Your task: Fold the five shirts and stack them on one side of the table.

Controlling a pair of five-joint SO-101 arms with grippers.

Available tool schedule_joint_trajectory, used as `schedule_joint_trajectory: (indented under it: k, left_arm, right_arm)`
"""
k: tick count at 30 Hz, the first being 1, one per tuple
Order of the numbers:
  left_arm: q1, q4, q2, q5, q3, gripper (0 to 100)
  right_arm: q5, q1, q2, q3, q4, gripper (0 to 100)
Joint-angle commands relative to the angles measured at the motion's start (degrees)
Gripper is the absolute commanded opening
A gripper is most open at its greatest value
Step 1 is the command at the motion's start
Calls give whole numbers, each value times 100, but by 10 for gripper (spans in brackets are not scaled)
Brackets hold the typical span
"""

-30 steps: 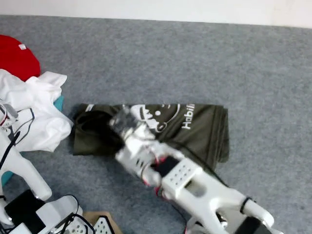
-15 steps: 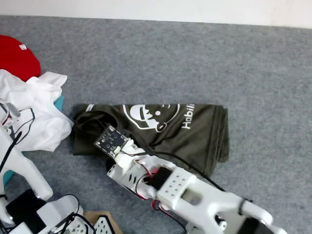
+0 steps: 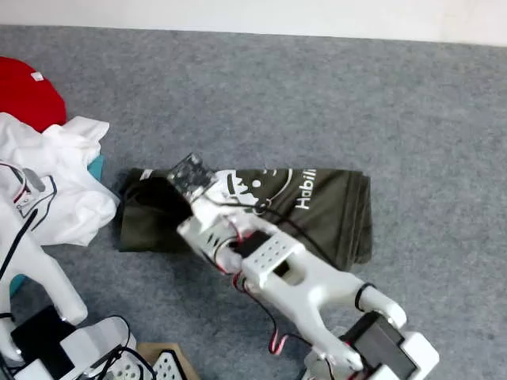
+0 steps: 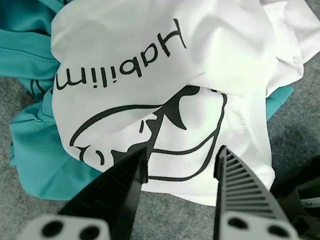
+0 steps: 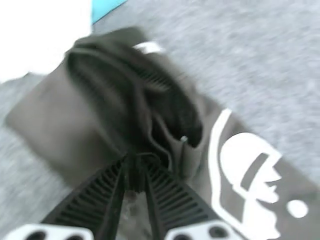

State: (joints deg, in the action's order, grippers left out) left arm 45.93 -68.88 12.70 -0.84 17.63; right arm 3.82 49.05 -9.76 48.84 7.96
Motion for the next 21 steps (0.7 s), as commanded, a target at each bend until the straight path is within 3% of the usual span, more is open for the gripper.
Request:
schedule_joint_trajectory:
  k: [1,13,21]
  left_arm:
    - [-101,79,22,53,-31,228]
    - [-101,105,40,53,101,228]
    - [-101,105,66,62,119,228]
  right_arm:
    - [62,-365,180,-479,-242,6]
    - [62,-743,804,-910,-242,6]
    - [44,-462,-1174,-127,277,6]
